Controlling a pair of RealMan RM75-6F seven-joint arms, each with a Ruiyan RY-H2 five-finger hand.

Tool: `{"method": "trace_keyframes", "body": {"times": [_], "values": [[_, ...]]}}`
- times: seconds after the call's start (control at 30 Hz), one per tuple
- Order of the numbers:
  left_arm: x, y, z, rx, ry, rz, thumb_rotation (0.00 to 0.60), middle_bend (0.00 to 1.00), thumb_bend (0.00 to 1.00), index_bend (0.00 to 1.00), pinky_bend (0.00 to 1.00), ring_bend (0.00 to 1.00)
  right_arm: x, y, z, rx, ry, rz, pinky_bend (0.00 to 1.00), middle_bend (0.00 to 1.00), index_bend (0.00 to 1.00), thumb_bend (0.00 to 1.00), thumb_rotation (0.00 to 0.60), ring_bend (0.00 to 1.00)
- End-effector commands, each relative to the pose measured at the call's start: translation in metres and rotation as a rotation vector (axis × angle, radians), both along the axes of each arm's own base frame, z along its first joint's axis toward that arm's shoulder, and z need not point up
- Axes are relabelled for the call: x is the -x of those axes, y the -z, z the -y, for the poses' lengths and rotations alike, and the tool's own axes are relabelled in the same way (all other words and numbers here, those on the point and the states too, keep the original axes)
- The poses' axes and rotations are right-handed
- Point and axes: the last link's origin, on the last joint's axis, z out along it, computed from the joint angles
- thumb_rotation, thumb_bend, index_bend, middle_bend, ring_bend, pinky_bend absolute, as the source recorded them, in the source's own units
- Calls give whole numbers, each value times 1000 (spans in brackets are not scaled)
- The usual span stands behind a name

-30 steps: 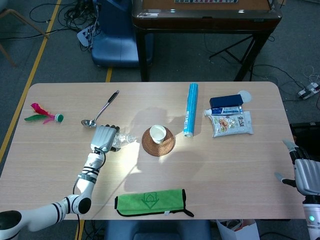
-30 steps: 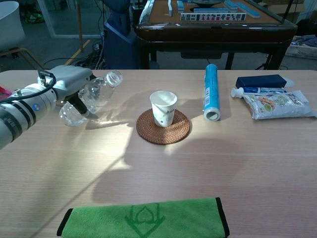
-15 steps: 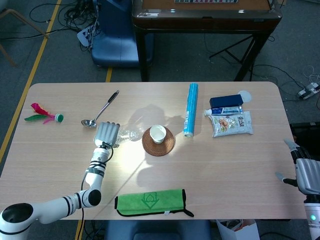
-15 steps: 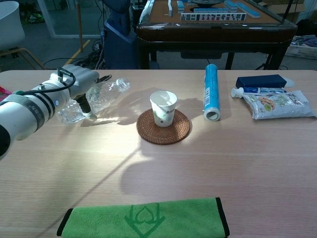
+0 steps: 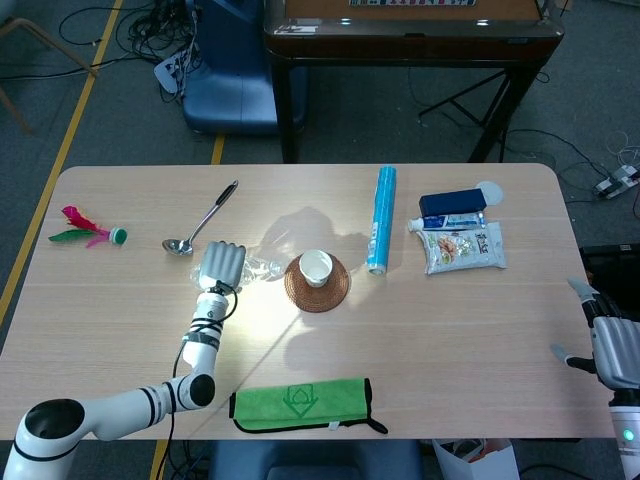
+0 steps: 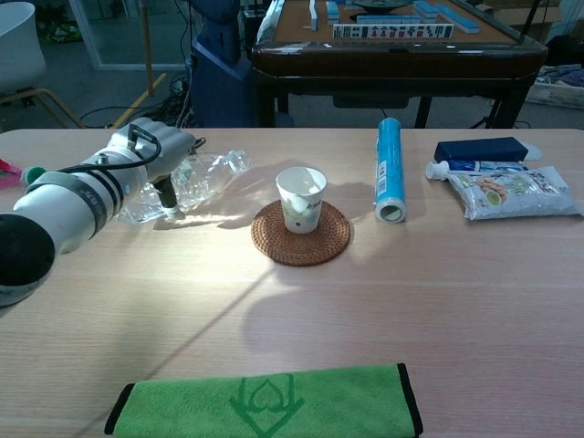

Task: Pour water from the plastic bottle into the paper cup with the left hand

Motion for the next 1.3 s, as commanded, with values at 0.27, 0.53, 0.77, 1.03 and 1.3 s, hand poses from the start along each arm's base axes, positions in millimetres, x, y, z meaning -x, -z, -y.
{"method": "trace_keyframes", "body": {"times": [0.27, 0.53, 0.77, 1.03, 1.3], "values": [[-16, 11, -5, -10, 14, -60, 600, 622, 21, 604, 597, 553, 2, -4, 1, 2, 1, 19, 400, 178, 120, 0, 600, 162], [-27, 24, -10, -8, 8, -115, 600, 627, 21, 607, 599, 555, 1, -3, 0, -9, -7, 34, 400, 179, 120, 0, 600, 162], [-32, 28, -15, -31, 10, -150, 600, 636, 21, 614, 606, 563, 3, -4, 1, -10, -2, 44, 400, 179, 120, 0, 600, 162], [-38, 28, -18, -61, 23, -187, 600, 641, 21, 616, 608, 564, 4, -3, 3, -18, 6, 47, 400, 178, 120, 0, 600, 162], [-45, 28, -18, -77, 60, -221, 600, 645, 21, 619, 610, 567, 5, -2, 4, -21, 8, 47, 400, 178, 120, 0, 600, 162]]}}
